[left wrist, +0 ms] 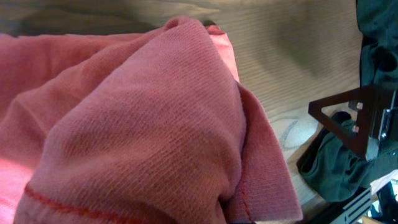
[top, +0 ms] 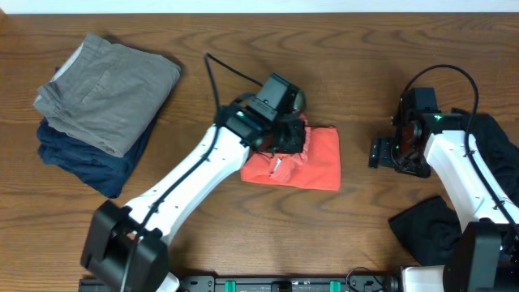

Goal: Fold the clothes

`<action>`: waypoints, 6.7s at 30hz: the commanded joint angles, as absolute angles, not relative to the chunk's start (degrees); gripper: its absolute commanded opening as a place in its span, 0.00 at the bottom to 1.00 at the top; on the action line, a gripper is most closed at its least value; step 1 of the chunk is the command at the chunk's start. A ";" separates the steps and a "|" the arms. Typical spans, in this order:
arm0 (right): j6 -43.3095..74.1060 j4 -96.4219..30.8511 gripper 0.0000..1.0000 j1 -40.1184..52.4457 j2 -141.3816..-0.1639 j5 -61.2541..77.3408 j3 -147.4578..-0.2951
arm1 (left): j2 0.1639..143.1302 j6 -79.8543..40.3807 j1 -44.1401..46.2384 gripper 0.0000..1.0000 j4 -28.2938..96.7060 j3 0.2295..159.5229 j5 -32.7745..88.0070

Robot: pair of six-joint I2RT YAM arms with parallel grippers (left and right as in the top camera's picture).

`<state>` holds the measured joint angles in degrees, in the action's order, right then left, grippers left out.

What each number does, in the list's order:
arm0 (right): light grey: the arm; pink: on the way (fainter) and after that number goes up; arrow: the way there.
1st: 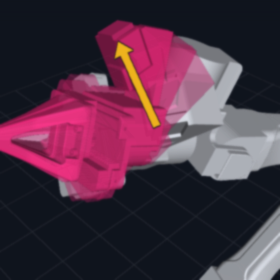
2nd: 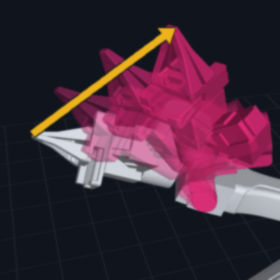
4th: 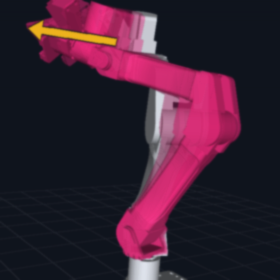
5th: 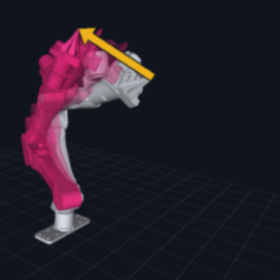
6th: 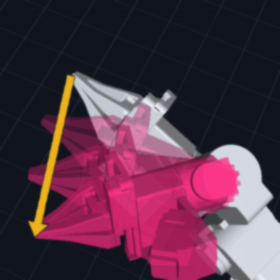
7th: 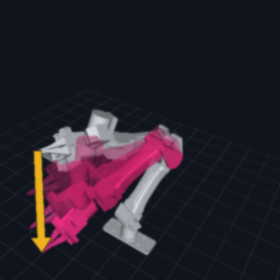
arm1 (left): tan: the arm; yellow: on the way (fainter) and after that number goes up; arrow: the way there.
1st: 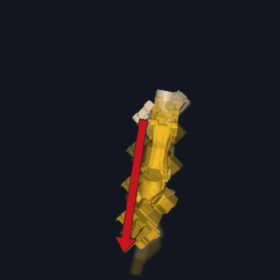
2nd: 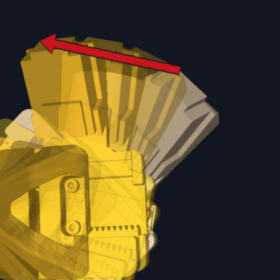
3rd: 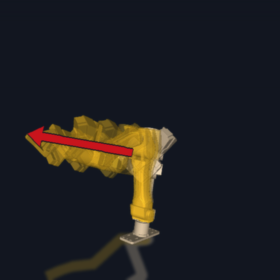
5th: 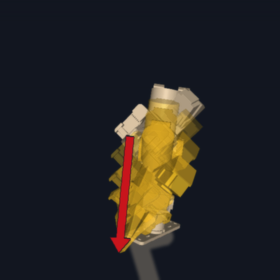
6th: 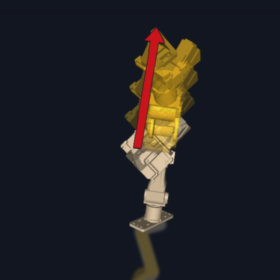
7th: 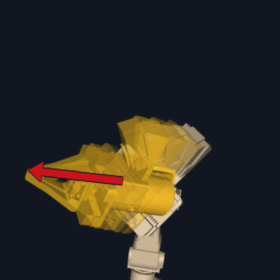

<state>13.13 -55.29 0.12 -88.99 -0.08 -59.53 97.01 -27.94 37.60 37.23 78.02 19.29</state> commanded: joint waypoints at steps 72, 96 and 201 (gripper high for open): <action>12.16 -26.59 0.73 12.40 -90.08 10.72 -41.76 | 109.69 -36.05 43.75 0.34 35.83 88.36 19.70; 1.63 -49.12 0.73 9.43 -80.58 37.30 -59.79 | 104.66 -27.46 20.97 0.42 49.63 81.93 18.61; 12.95 -40.56 0.77 13.56 -98.06 0.10 -57.93 | 95.24 -24.34 19.77 0.98 48.69 69.08 5.54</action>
